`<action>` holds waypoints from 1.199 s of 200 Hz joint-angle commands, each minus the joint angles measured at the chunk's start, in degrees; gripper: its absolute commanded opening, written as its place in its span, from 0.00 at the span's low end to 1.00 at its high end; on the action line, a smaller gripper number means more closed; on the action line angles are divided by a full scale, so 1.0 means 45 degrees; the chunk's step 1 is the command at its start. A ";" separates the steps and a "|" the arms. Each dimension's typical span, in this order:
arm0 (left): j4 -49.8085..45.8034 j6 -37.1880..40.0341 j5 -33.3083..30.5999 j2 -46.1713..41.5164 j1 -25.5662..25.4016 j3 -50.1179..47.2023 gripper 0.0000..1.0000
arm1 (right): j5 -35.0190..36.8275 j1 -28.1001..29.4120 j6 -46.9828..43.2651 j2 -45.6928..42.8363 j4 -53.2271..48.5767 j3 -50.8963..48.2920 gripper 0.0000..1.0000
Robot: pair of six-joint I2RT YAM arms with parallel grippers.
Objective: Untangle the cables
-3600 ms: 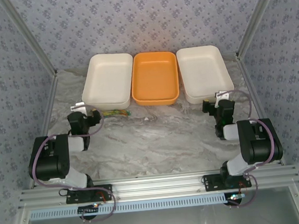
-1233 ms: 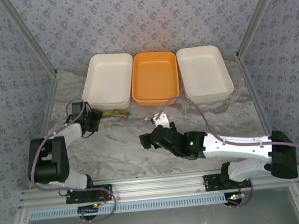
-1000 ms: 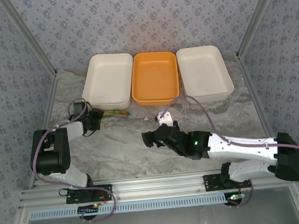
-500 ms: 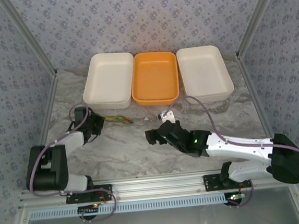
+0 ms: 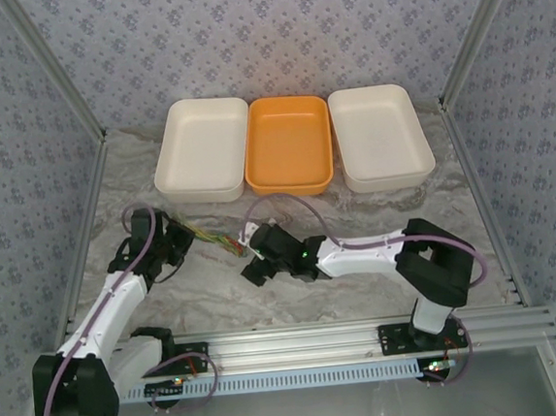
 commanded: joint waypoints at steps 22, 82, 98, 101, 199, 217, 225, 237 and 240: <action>-0.0577 0.0817 0.0944 -0.0408 -0.0111 0.0332 0.00 | -0.1285 -0.0392 -0.0709 0.1272 -0.0025 0.1608 0.99; -0.0824 0.1179 0.1442 -0.0654 -0.0131 0.0679 0.00 | -0.3511 -0.0975 -0.0100 0.2677 -0.0599 0.3290 0.85; -0.0822 0.1212 0.1558 -0.0763 -0.0132 0.0712 0.00 | -0.4145 -0.1328 0.0187 0.2905 -0.0728 0.3552 0.70; -0.0813 0.1225 0.1592 -0.0798 -0.0131 0.0721 0.00 | -0.4260 -0.1374 0.0227 0.2932 -0.0729 0.3589 0.66; -0.0140 0.1833 0.2752 -0.0807 -0.0112 0.1452 0.00 | -0.7065 -0.2041 0.0572 0.2925 -0.1539 0.4079 0.56; -0.0194 0.1900 0.2764 -0.0830 -0.0112 0.1552 0.00 | -0.7202 -0.2088 0.0622 0.3105 -0.1644 0.4327 0.35; -0.0269 0.1963 0.2753 -0.0835 -0.0112 0.1626 0.00 | -0.7216 -0.2125 0.0729 0.3053 -0.1510 0.4259 0.23; -0.0524 0.2109 0.2664 -0.0883 -0.0112 0.1769 0.00 | -0.7229 -0.2191 0.0885 0.2865 -0.1323 0.4110 0.02; -0.0620 0.2165 0.2617 -0.0898 -0.0112 0.1798 0.00 | -0.7234 -0.2202 0.0929 0.2808 -0.1302 0.4074 0.00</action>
